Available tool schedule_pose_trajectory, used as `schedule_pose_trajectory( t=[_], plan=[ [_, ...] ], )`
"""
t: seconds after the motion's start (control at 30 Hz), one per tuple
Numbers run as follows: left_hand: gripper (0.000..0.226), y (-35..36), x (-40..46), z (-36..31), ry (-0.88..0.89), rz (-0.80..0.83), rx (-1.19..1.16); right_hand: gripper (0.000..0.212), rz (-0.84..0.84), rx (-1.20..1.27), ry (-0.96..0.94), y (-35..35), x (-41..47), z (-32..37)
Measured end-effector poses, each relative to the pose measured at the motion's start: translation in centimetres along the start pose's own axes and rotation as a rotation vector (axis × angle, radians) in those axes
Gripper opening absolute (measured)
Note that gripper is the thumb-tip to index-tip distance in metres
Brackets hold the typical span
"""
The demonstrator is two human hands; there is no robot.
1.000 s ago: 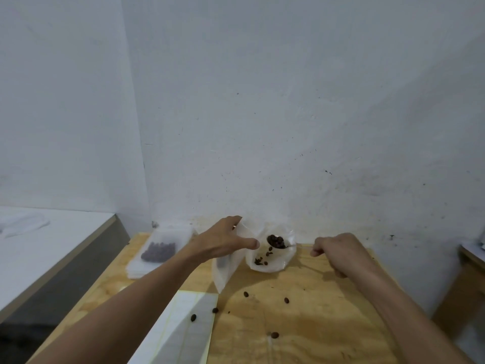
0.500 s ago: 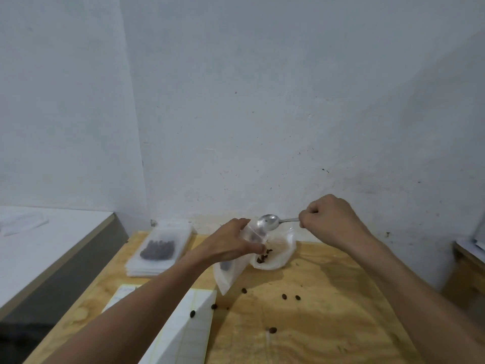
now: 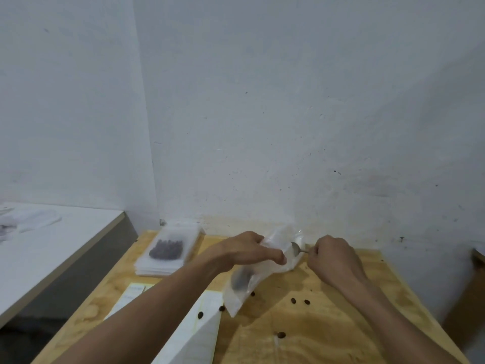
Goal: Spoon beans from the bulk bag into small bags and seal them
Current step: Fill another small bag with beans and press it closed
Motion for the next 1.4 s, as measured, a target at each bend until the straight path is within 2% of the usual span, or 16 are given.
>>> schedule_pose_trajectory(
  t=[0.07, 0.17, 0.27, 0.3, 0.37, 0.47, 0.53, 0.63, 0.7, 0.83, 0.93, 1.03, 1.13, 1.27, 1.4],
  plan=[
    [0.050, 0.1, 0.7, 0.2, -0.056, -0.062, 0.014, 0.040, 0.025, 0.011, 0.018, 0.4, 0.0, 0.5],
    [0.060, -0.4, 1.9, 0.6, -0.091, -0.120, -0.122, 0.041, 0.064, 0.070, 0.035, 1.1, 0.4, 0.6],
    [0.081, -1.5, 2.3, 0.8, -0.082, -0.154, -0.266, 0.033, 0.099, 0.306, 0.137, 1.4, 0.8, -0.1],
    [0.080, -1.8, 2.3, 0.9, -0.079, -0.133, -0.306, 0.027, 0.106, 0.397, 0.190, 1.5, 0.8, -0.4],
    [0.064, -2.1, 2.2, 1.1, -0.075, -0.070, -0.358, 0.024, 0.117, 0.506, 0.255, 1.8, 0.4, -0.9],
    [0.042, -2.3, 2.3, 1.4, -0.057, -0.043, -0.379, 0.028, 0.099, 0.466, 0.174, 2.1, -0.1, -0.8],
    [0.044, -2.2, 2.2, 1.1, -0.026, -0.038, -0.377, 0.033, 0.105, 0.404, 0.116, 2.4, -0.3, -0.1],
    [0.061, -1.8, 2.4, 0.1, 0.016, -0.019, -0.322, 0.042, 0.131, 0.391, 0.105, 2.7, -0.4, 0.9],
    [0.066, -1.7, 2.5, -0.5, 0.032, -0.010, -0.274, 0.030, 0.147, 0.471, 0.178, 2.7, -0.5, 1.2],
    [0.071, -1.9, 2.7, -0.3, 0.036, 0.011, -0.228, 0.019, 0.251, 0.848, 0.499, 3.6, -1.5, 0.8],
    [0.065, -2.4, 2.3, -0.2, 0.050, 0.026, -0.227, 0.018, 0.240, 0.903, 0.583, 4.7, -2.0, 0.6],
    [0.058, -2.9, 1.7, 0.1, 0.054, 0.014, -0.231, 0.017, 0.187, 0.863, 0.538, 4.8, -2.2, 0.8],
    [0.036, -3.6, 1.6, 0.9, 0.040, 0.014, -0.248, 0.020, 0.152, 0.789, 0.432, 4.5, -2.2, 1.1],
    [0.045, -4.1, 1.5, 1.6, 0.059, 0.008, -0.236, 0.028, 0.089, 0.768, 0.359, 4.4, -2.5, 1.1],
    [0.037, -4.4, 0.8, 1.8, 0.079, -0.007, -0.225, 0.025, 0.090, 0.827, 0.399, 3.4, -2.4, 0.8]
  ],
)
Point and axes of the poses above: each hand's wrist, its own x-axis towards the middle knuckle, its own y-axis out of the palm, z = x × y, the point moved 3 cm from there along x, towards the middle knuckle, and after that the axes turned 11 degrees about -y, right-handed, at the moved point
